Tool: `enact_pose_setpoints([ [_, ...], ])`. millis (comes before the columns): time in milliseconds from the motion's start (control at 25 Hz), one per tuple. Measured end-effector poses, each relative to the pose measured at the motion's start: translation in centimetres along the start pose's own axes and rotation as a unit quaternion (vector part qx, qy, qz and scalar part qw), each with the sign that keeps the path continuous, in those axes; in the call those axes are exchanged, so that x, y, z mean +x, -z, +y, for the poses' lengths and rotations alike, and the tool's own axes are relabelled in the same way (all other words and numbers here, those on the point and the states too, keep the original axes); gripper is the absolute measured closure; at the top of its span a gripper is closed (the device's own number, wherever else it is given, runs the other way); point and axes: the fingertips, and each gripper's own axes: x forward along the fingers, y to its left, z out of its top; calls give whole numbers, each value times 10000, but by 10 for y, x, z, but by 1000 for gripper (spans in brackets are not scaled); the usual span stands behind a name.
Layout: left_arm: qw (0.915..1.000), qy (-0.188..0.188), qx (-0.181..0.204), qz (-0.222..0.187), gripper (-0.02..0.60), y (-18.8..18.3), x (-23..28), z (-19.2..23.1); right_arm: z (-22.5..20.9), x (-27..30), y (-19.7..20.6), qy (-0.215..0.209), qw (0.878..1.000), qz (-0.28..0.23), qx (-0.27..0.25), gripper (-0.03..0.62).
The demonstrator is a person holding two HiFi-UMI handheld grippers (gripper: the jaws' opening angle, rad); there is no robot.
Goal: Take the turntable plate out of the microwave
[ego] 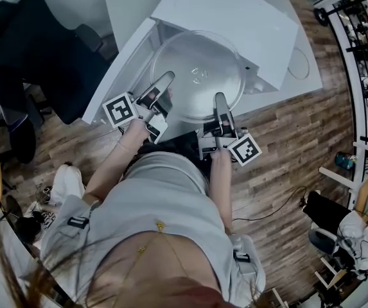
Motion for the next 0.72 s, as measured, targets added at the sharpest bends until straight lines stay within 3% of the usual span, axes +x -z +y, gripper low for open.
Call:
enact_pose_setpoints([
  [480,9998,1,-15,211,529,-15,52,-5,-10,31,-44,70,9999,36,-102,531],
  [720,9993,-74,-174,326,529,-46,99,-3,-21,74,-77,233,9997,28,-88,531],
])
